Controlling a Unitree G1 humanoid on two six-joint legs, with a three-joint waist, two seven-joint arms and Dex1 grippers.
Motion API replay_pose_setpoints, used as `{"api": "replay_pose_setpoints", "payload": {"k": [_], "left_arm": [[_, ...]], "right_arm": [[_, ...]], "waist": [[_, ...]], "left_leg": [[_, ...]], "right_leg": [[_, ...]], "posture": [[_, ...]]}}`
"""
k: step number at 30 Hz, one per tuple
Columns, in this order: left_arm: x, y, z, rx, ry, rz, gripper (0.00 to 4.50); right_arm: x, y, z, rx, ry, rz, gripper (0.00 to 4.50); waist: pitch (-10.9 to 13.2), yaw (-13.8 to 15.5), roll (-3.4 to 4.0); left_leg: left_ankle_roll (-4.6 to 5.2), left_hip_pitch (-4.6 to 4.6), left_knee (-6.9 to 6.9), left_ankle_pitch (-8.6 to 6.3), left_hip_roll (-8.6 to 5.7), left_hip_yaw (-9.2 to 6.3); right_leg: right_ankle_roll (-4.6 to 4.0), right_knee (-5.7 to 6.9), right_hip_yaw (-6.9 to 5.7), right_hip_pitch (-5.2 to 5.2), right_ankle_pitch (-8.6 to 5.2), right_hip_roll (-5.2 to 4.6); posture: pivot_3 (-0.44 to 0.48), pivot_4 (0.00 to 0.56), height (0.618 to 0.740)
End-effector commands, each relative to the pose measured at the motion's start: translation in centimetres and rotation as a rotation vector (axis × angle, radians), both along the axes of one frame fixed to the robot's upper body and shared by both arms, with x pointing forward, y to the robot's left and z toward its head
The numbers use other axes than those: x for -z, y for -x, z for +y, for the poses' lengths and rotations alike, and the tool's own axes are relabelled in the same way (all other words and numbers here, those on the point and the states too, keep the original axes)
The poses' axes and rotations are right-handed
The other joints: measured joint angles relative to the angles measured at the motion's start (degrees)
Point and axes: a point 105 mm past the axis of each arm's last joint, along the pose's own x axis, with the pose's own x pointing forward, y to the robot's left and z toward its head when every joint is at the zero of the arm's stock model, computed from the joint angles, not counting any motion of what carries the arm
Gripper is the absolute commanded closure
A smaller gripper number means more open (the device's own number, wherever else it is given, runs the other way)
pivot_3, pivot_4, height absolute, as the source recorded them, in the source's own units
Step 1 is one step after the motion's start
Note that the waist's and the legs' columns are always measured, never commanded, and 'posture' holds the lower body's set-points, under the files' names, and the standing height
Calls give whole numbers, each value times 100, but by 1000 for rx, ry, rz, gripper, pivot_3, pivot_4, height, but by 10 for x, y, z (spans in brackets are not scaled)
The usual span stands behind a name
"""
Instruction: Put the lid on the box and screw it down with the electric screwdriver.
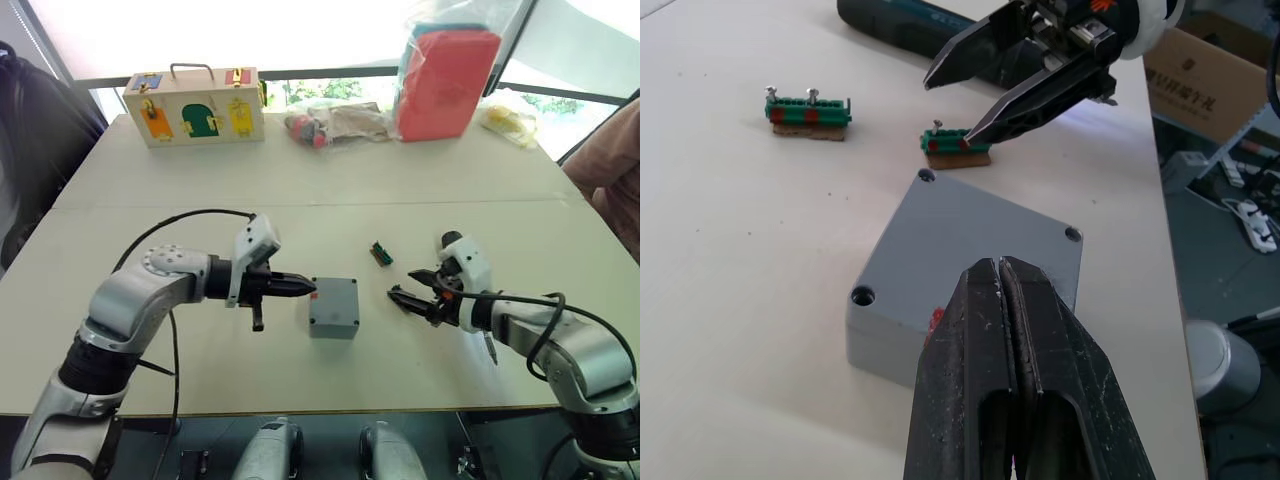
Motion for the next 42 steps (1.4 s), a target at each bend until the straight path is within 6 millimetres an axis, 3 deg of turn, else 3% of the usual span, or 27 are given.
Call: {"api": "replay_pose_setpoints", "payload": {"k": [1,6,7,9,22,26,28,29,36,42], "left_arm": [[-10,4,-6,28,9,-38,4500],[-9,4,-6,25,12,-37,4500],[-9,4,-7,25,12,-36,4500],[-9,4,-6,23,13,-36,4500],[-9,1,-8,13,19,-47,4500],[-9,1,-8,10,19,-47,4500],[-8,1,-8,9,18,-47,4500],[-8,1,-8,9,18,-47,4500],[-7,1,-7,4,17,-45,4500],[-6,0,-6,-4,18,-46,4500]], "right_arm": [[-7,-2,1,-1,-6,-42,1267],[-4,-4,1,5,-11,-36,1267],[-3,-4,1,7,-13,-35,1798],[-3,-5,1,9,-14,-34,2323],[2,-7,0,20,-15,-25,2323],[3,-9,0,25,-23,-25,3473],[3,-9,0,26,-24,-25,4286],[3,-9,0,27,-25,-26,4438],[4,-8,-1,31,-25,-25,4438],[-9,-8,-5,59,-45,-53,4438]], "waist": [[0,-3,0],[0,-3,0],[0,-1,0],[0,-1,0],[0,-3,0],[0,-2,0],[0,-3,0],[0,-3,0],[0,-3,0],[0,-1,0]], "left_leg": [[0,0,0,0,0,0],[0,0,0,0,0,0],[0,0,0,0,0,0],[0,0,0,1,0,0],[0,0,0,1,0,0],[0,0,0,1,0,0],[0,0,0,1,0,0],[0,0,0,1,0,0],[-1,0,0,1,0,0],[-1,0,1,1,0,0]], "right_leg": [[0,1,0,0,0,1],[0,1,-2,-1,0,4],[0,1,-3,0,0,5],[0,1,-5,0,0,5],[1,2,-6,0,0,7],[1,2,-6,0,0,7],[0,2,-6,0,0,7],[0,2,-6,0,0,7],[1,3,-6,0,0,9],[1,3,-6,0,0,9]], "posture": [[0,150,740],[0,150,740],[0,150,740],[0,150,740],[0,150,740],[0,150,740],[0,150,740],[0,150,740],[0,150,740],[0,150,740]]}}
